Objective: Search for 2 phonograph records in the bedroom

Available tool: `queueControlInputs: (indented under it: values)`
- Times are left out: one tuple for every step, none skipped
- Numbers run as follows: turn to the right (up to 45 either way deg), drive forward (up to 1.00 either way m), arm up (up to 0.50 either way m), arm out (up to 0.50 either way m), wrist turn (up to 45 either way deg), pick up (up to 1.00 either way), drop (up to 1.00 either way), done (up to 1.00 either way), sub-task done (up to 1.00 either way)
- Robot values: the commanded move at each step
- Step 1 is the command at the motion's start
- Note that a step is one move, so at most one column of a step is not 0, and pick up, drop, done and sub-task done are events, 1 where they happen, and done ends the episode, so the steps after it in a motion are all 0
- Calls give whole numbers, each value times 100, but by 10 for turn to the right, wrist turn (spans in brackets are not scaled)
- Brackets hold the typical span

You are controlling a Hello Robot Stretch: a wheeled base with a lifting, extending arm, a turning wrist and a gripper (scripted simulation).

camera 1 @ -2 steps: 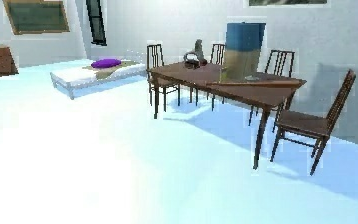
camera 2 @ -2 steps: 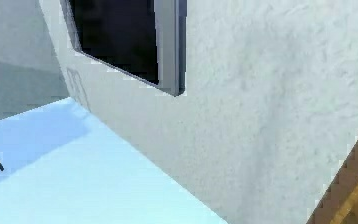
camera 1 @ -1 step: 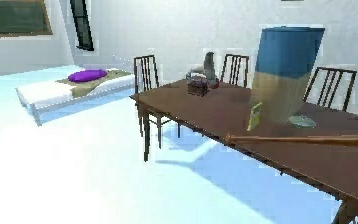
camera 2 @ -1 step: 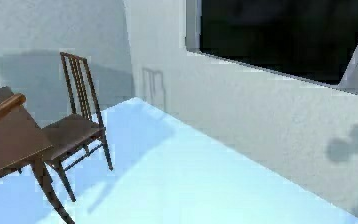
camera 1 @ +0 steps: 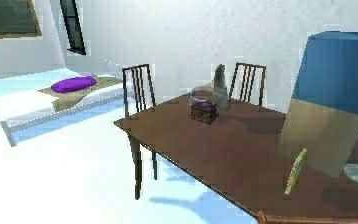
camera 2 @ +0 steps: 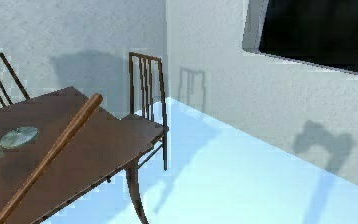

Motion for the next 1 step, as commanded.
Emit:
queueControlInputs:
  values:
    - [0, 0, 0, 0, 0, 0, 0, 100, 0]
